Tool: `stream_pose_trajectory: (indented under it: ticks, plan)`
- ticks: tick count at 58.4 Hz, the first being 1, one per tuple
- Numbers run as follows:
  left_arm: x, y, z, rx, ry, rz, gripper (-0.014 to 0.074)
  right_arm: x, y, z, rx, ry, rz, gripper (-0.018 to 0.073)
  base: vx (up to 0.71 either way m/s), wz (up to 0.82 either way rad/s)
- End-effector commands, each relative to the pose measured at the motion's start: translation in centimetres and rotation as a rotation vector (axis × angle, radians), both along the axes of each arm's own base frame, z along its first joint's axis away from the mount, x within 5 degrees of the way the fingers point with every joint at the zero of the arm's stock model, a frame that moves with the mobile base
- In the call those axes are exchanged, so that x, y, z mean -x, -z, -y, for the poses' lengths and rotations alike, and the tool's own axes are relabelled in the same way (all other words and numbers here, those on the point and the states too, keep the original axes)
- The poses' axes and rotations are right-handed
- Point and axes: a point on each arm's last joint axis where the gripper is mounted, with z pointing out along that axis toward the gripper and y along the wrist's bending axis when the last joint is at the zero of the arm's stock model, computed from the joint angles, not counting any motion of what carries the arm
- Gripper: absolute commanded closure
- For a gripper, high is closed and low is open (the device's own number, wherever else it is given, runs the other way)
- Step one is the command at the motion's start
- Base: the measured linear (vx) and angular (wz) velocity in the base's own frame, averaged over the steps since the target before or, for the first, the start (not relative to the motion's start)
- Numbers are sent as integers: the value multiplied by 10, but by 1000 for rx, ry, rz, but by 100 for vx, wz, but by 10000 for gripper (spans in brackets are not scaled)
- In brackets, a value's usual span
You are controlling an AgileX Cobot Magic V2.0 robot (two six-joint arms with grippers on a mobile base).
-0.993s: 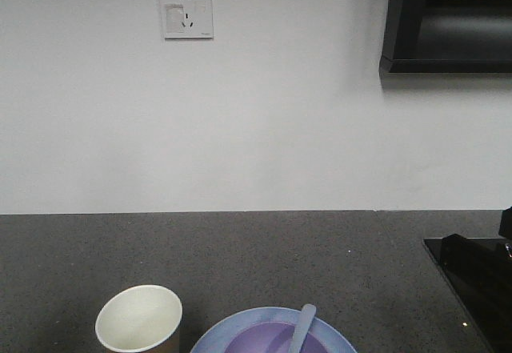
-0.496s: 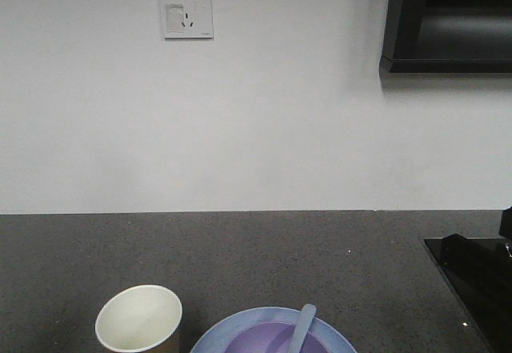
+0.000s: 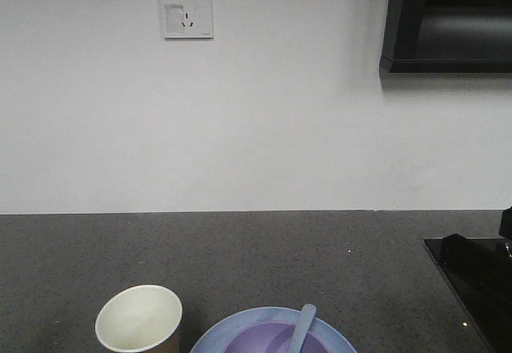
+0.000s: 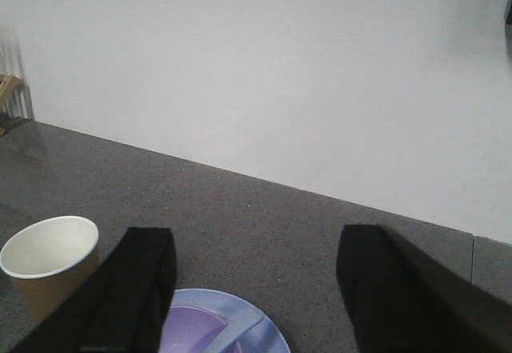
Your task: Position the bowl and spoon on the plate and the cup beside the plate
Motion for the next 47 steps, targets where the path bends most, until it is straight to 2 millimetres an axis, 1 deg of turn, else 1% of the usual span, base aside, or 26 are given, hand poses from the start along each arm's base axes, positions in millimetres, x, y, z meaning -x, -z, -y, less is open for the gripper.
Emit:
stream_pose_trajectory:
  ticks: [1, 2, 7, 12, 22, 27, 36, 47]
  plan:
    - [9, 12, 0, 119, 15, 149, 602, 1, -16, 4, -38, 33, 91, 59, 0, 0]
    - [10, 21, 0, 136, 9, 145, 602, 1, -16, 4, -38, 33, 91, 59, 0, 0]
    - [17, 47, -4, 236, -26, 181, 602, 1, -16, 4, -38, 33, 91, 59, 0, 0]
    - [21, 67, -6, 240, -44, 197, 602, 1, -16, 4, -38, 33, 91, 59, 0, 0]
    - [26, 77, -8, 52, -93, 122, 602, 1, -16, 4, -38, 33, 91, 59, 0, 0]
    - [30, 82, -10, 69, -116, 83, 602, 1, -16, 4, -38, 33, 92, 59, 0, 0]
    - [29, 91, -9, 86, -107, -21, 602, 1, -16, 4, -38, 33, 91, 59, 0, 0]
    - [29, 94, -9, 48, -103, -53, 602, 1, -16, 4, -38, 33, 91, 59, 0, 0]
